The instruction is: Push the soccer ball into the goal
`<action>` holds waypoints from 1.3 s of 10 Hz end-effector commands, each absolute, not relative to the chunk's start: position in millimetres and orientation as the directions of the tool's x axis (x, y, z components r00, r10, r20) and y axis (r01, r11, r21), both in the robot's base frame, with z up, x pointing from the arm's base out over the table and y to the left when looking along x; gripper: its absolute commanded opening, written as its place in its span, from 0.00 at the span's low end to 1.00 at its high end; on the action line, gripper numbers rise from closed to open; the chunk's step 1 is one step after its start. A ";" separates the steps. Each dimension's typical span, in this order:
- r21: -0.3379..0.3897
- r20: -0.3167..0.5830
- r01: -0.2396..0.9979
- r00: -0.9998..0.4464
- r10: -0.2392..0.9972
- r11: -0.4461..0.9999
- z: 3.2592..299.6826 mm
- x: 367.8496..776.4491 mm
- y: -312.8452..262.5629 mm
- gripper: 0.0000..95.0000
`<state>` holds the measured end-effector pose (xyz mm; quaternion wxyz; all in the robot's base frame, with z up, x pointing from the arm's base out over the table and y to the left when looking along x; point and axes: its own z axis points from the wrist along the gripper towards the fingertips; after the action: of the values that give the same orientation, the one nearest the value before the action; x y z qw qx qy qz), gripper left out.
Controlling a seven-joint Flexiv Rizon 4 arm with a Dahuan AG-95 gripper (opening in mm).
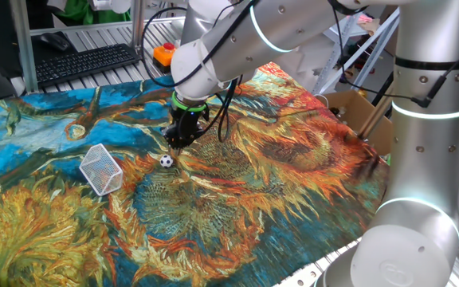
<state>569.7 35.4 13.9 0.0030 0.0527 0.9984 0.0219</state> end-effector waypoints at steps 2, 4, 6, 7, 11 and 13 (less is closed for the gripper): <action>0.049 0.013 0.126 -0.992 0.126 0.991 31.1 577.2 33.4 0.00; 0.048 0.020 0.129 -0.992 0.128 0.990 43.5 583.7 28.8 0.00; 0.048 0.016 0.138 -0.990 0.138 0.989 53.2 592.0 20.8 0.00; 0.048 0.016 0.142 -0.990 0.142 0.989 57.0 593.0 19.6 0.00; 0.049 0.006 0.133 -0.991 0.133 0.990 61.0 589.1 20.5 0.00; 0.047 0.005 0.127 -0.992 0.127 0.991 61.3 584.2 24.5 0.00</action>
<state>583.5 25.9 60.9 -0.0019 0.0636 0.9977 0.0248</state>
